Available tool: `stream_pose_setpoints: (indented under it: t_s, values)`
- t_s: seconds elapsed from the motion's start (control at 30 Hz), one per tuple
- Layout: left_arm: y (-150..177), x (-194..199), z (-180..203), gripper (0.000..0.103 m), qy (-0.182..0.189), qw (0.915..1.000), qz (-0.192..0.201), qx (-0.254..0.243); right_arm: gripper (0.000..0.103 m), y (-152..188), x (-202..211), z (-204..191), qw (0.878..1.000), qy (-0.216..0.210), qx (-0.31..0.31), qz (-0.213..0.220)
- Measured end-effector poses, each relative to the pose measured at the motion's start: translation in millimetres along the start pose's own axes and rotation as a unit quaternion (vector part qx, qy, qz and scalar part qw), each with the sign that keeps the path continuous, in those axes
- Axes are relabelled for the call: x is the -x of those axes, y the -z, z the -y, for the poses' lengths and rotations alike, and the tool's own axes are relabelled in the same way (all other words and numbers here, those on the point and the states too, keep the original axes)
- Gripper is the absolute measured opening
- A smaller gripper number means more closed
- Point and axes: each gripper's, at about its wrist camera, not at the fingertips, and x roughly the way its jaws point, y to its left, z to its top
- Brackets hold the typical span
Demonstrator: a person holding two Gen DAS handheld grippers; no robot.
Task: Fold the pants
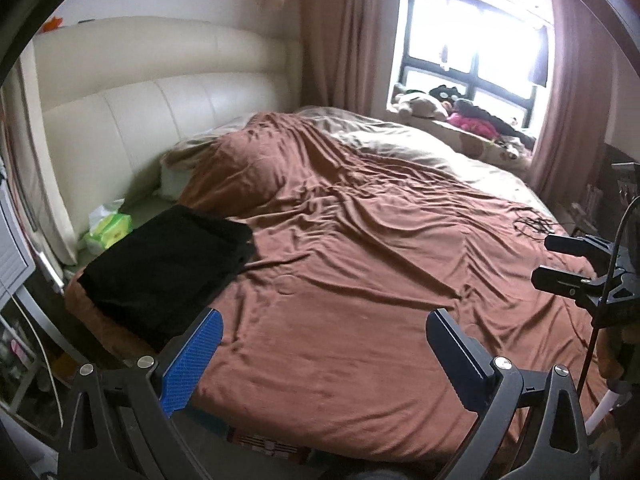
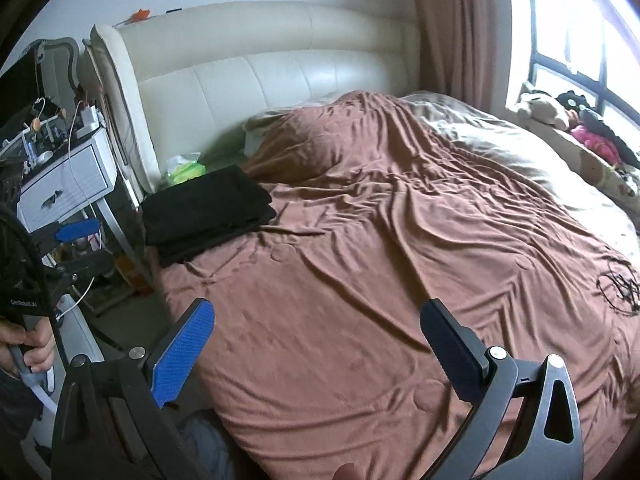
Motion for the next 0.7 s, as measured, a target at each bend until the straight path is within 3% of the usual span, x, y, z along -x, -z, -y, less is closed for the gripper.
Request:
stream_pose_setpoints:
  t_s: [0.4, 0.7]
  values:
    - [25.6, 36.8, 51.9, 0.102, 0.044, 0.9987, 0.012, -0.021, 0.103, 53.1, 75.2, 5.0, 0.999, 0.028, -0.039, 0.02]
    - [47.2, 73.8, 83.3, 0.102, 0.069, 0.9967, 0.032, -0.027, 0.103, 102.3, 141.4, 0.9, 0.995, 0.073, -0.055, 0.04]
